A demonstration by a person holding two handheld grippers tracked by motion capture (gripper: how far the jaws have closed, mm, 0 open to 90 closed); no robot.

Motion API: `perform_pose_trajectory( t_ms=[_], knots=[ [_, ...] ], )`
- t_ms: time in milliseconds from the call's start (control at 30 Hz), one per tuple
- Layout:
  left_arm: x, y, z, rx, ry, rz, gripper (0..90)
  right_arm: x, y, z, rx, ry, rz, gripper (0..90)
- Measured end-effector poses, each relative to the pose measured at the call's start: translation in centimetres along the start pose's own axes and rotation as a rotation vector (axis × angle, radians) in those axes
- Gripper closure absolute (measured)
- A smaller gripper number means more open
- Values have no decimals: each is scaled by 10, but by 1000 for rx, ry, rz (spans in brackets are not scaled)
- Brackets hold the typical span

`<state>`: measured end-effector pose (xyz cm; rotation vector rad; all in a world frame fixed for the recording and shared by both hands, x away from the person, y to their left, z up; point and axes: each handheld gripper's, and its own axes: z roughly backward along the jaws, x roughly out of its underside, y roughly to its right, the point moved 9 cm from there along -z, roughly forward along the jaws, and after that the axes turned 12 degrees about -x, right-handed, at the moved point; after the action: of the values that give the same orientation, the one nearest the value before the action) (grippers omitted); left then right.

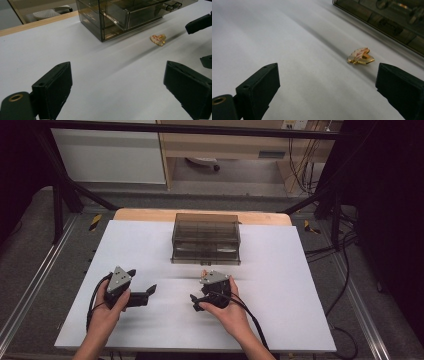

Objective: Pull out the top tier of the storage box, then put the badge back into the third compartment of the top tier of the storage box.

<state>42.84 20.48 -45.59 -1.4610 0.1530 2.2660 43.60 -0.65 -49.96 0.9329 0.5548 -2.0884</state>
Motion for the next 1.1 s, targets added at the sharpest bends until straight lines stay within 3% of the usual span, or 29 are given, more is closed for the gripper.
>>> perform_pose_trajectory(
  t_ms=[533,1100],
  knots=[
    [-1,1,1,7,5,9,84,12,9,-8,16,-21,-49,51],
    [-1,2,2,-1,9,7,84,10,26,2,45,39,-105,104]
  ],
)
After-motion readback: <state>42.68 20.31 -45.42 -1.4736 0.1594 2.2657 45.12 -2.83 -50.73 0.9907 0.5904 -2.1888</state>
